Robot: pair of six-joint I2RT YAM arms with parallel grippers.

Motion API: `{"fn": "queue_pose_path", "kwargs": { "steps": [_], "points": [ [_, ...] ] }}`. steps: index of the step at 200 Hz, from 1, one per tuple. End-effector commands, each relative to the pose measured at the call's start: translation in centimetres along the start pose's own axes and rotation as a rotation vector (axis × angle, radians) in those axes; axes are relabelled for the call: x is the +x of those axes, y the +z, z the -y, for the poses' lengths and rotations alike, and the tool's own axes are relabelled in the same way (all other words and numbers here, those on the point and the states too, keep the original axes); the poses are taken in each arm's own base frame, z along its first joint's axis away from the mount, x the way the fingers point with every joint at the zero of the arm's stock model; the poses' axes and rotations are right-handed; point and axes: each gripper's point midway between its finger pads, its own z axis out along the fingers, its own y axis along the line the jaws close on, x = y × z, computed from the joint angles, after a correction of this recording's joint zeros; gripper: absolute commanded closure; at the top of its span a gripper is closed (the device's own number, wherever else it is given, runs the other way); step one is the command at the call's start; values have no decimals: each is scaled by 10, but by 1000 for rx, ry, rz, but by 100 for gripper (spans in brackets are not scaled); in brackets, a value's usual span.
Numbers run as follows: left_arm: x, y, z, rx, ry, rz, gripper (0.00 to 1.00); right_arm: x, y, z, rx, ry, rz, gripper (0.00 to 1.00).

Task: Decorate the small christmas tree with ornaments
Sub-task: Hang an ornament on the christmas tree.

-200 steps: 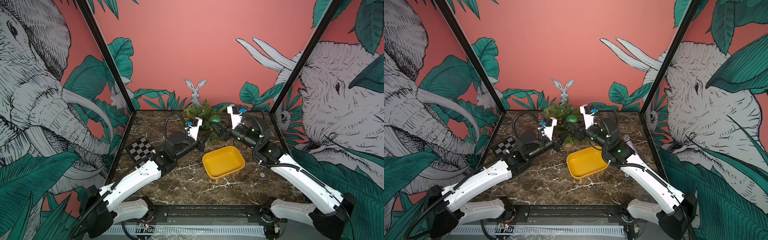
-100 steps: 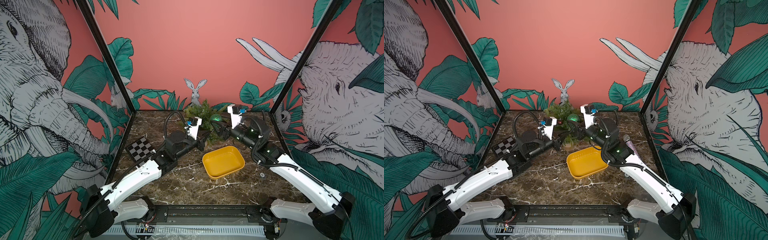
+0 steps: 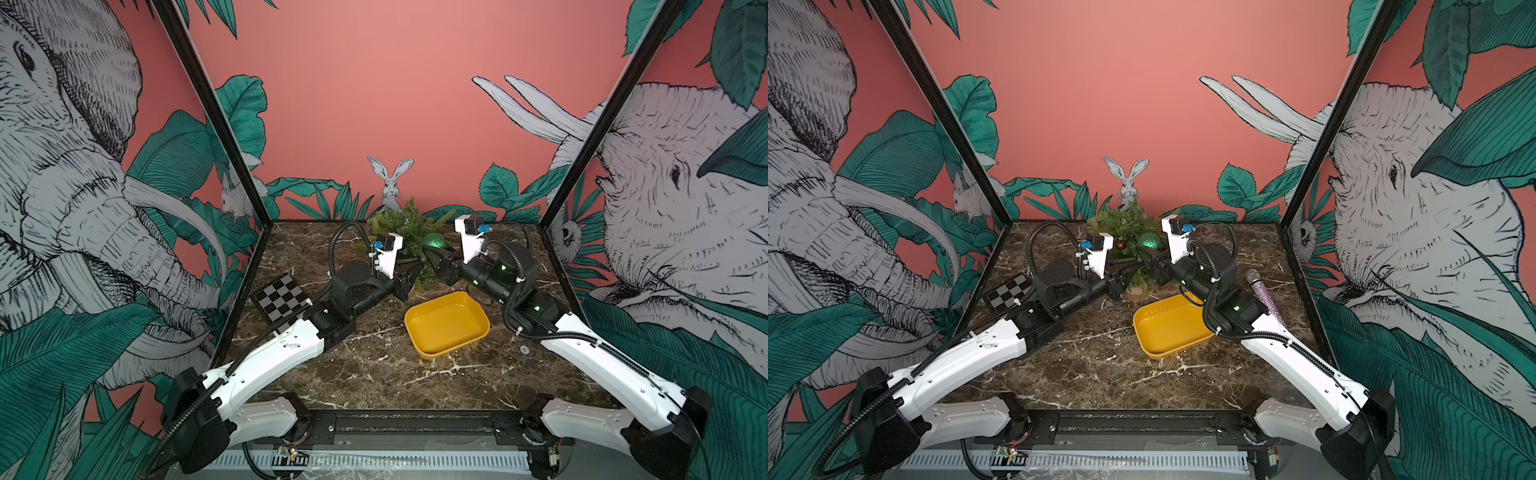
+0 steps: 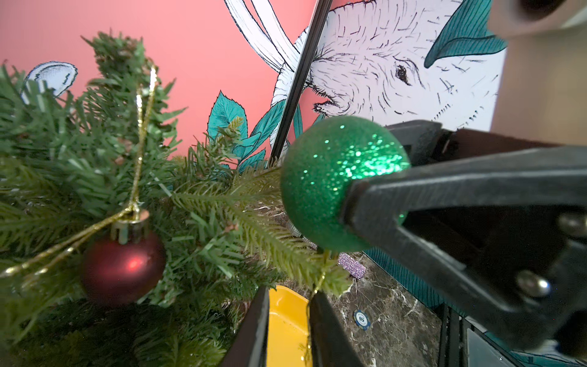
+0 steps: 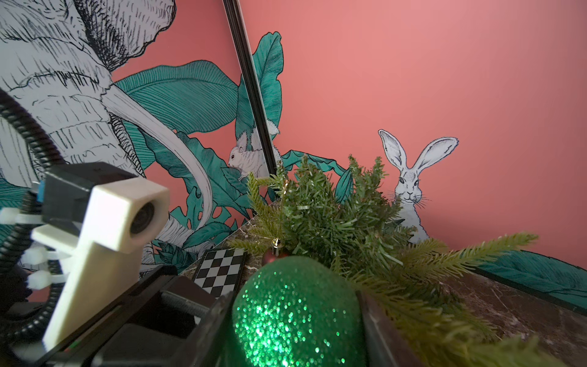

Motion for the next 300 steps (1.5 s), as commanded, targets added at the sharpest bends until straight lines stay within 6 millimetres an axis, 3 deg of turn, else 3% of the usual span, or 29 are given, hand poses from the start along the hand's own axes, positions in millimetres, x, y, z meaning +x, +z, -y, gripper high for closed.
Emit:
{"fn": "queue_pose_path", "kwargs": {
  "steps": [1, 89, 234, 300],
  "points": [
    [-20, -7, 3, 2, -4, 55, 75, -23, -13, -6, -3, -9, 84, 55],
    [-22, -1, 5, 8, -1, 50, 75, -8, -16, -3, 10, 30, 73, 54],
    [-26, 3, 6, 9, 12, 55, 75, -3, -25, -3, 5, 77, 78, 35],
    [-25, 4, 4, 8, 9, 52, 76, -7, -32, -4, 7, 82, 91, 33]
  ]
}}
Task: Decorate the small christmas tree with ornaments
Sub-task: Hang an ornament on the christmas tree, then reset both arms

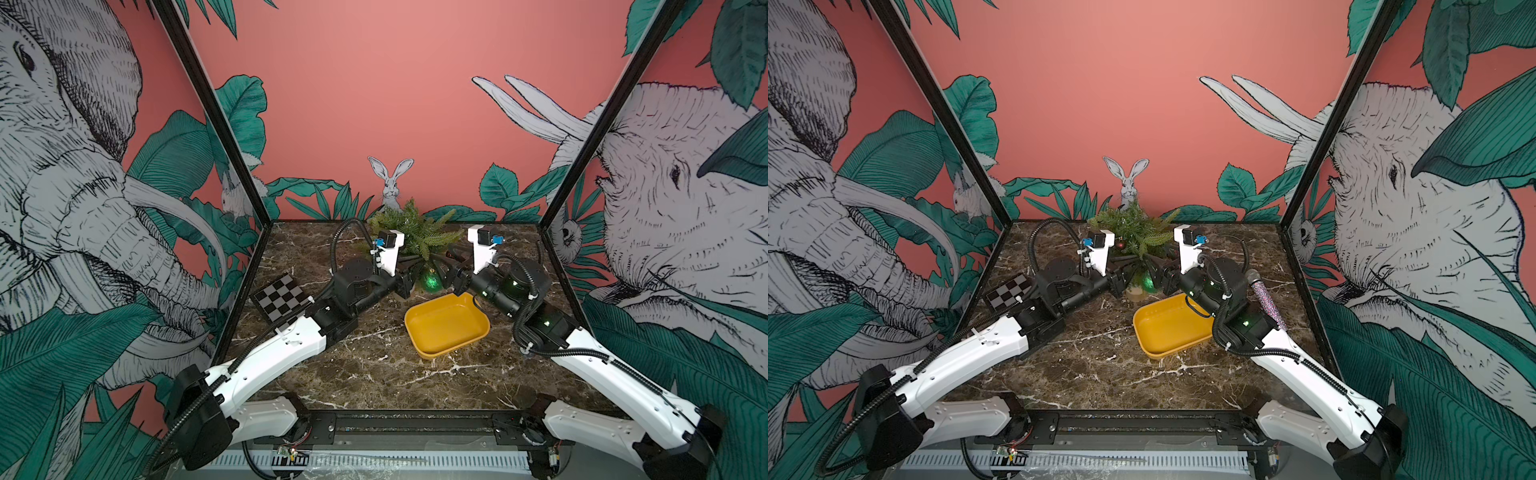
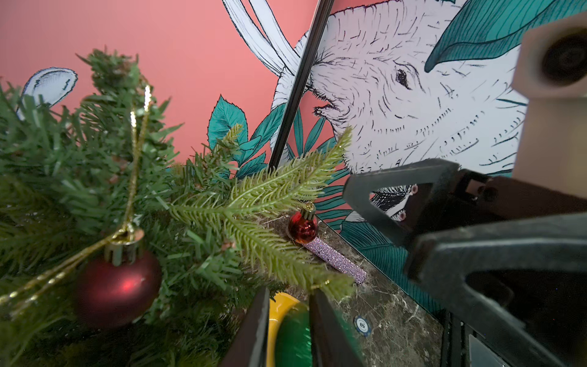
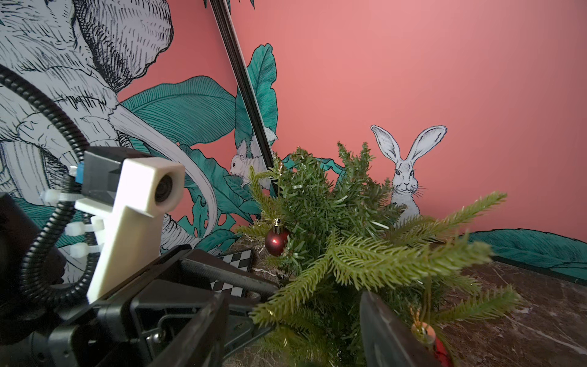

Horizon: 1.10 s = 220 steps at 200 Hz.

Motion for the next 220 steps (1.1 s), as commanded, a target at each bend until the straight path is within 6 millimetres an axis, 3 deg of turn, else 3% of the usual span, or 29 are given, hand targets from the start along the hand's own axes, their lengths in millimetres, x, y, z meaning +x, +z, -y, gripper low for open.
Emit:
{"fn": "queue_pose_path", "kwargs": {
  "steps": [1, 80, 121, 170, 220],
  "points": [
    [-19, -1, 3, 8, 7, 45, 76, -17, -9, -6, -14, 6, 66, 33],
    [-12, -12, 1, -3, -13, 23, 74, -22, -32, -3, 14, 7, 90, 33],
    [-4, -25, -3, -26, -24, 6, 68, -17, -39, 1, 37, 10, 77, 33],
    [4, -42, -7, -54, -25, -18, 65, -1, -51, 9, 73, 36, 34, 33],
    [7, -48, -6, -52, -25, -33, 64, 17, -57, 14, 95, 57, -17, 33]
  ]
}}
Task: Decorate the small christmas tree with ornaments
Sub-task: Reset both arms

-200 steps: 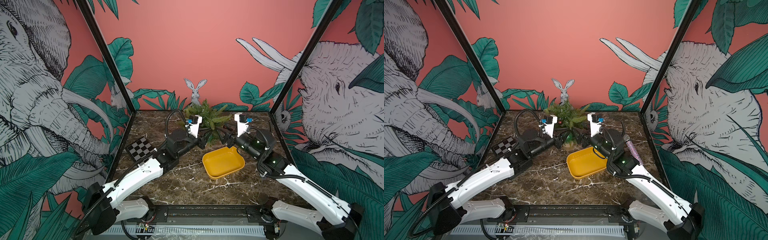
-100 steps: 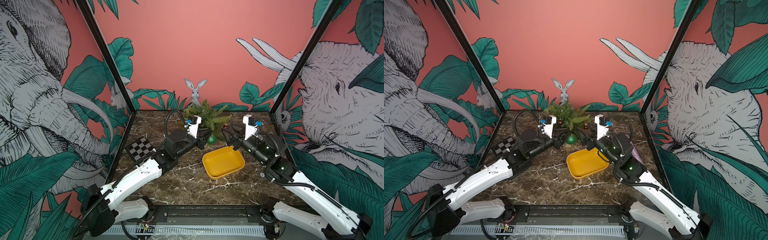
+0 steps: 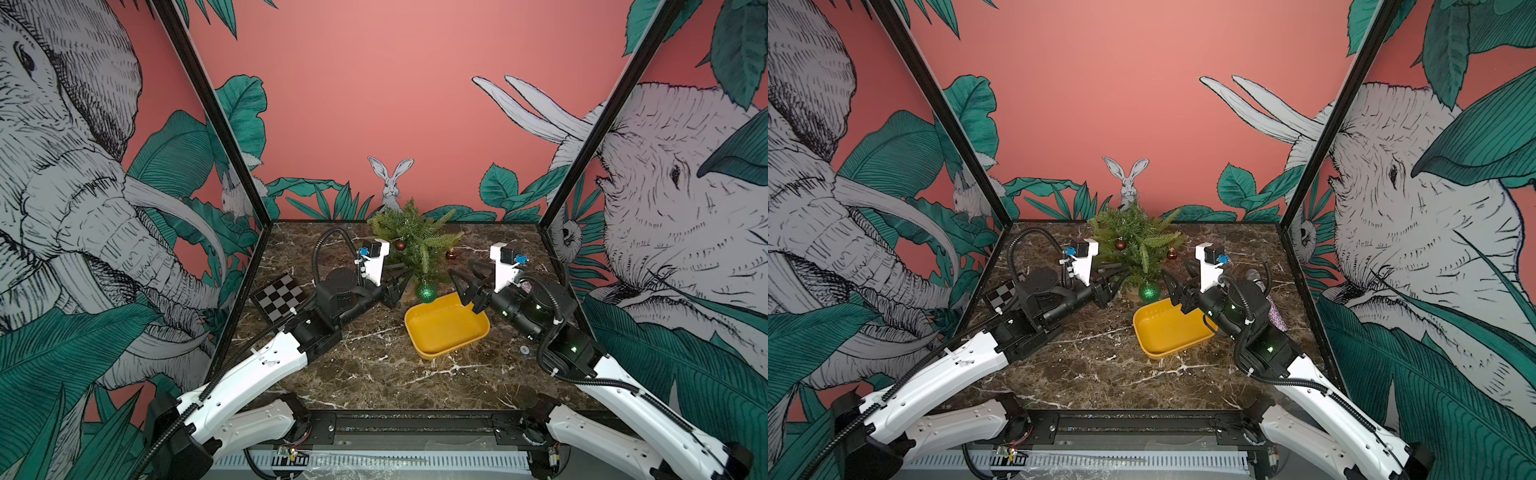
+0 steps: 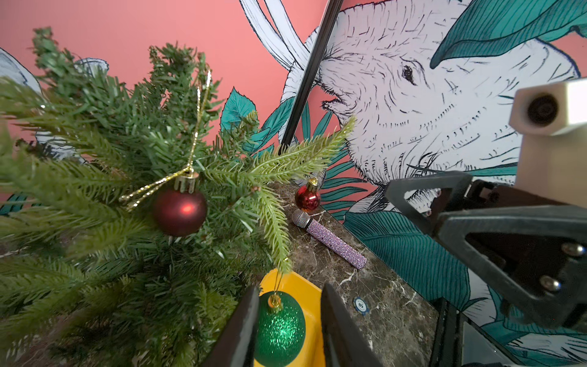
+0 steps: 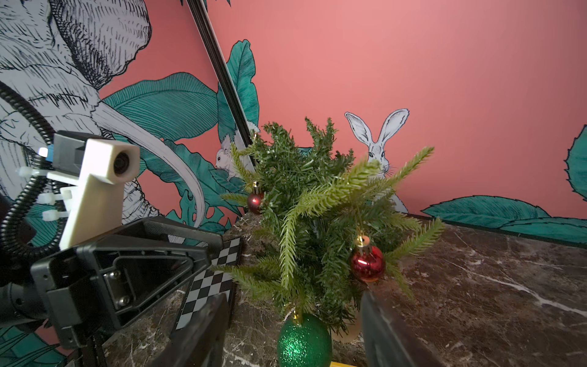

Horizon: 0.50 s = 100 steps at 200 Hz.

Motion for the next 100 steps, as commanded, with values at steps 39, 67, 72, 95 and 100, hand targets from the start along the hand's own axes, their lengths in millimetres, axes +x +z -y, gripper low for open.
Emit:
{"fn": "queue_pose_path", "kwargs": {
  "steps": [39, 67, 72, 95, 100],
  "points": [
    [6, -14, 4, 9, -1, -63, 57, 20, -9, 2, 9, 21, -81, 33],
    [9, -17, 7, 20, 10, -108, 49, 31, -11, 3, 6, 16, -126, 33],
    [9, -17, 8, 22, 14, -115, 47, 33, -12, 2, 3, 13, -134, 33],
    [9, -20, 12, 35, 29, -143, 34, 40, -13, -3, -31, 2, -162, 26],
    [9, -21, 12, 36, 30, -148, 30, 42, -14, -4, -36, 0, -168, 24]
  ]
}}
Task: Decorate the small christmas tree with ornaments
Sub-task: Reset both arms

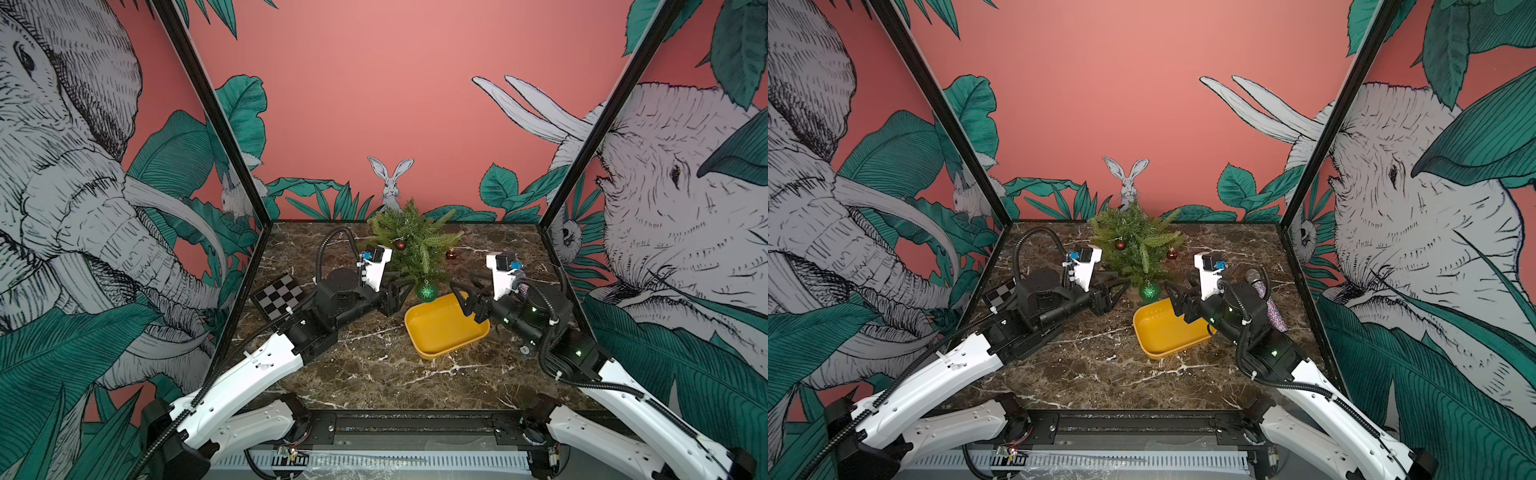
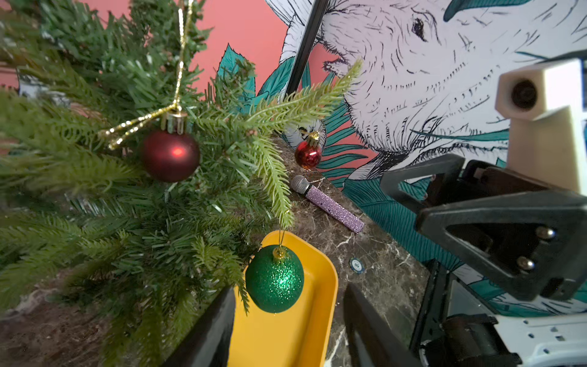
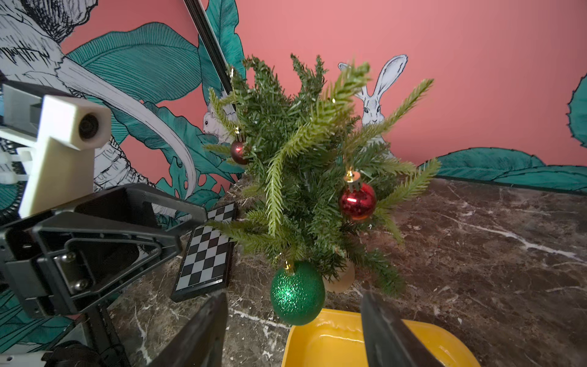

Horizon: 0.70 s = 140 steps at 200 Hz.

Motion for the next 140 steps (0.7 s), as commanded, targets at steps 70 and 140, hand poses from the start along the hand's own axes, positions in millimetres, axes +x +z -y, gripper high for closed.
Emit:
{"fn": "queue_pose_path", "kwargs": {
  "steps": [70, 140],
  "points": [
    [15, -41, -7, -63, -14, -80, 14, 45, -19, -10, -98, -27, -112, 1],
    [65, -71, -46, -243, -102, -130, 1, 91, -39, 11, -28, -30, -201, 1]
  ]
}}
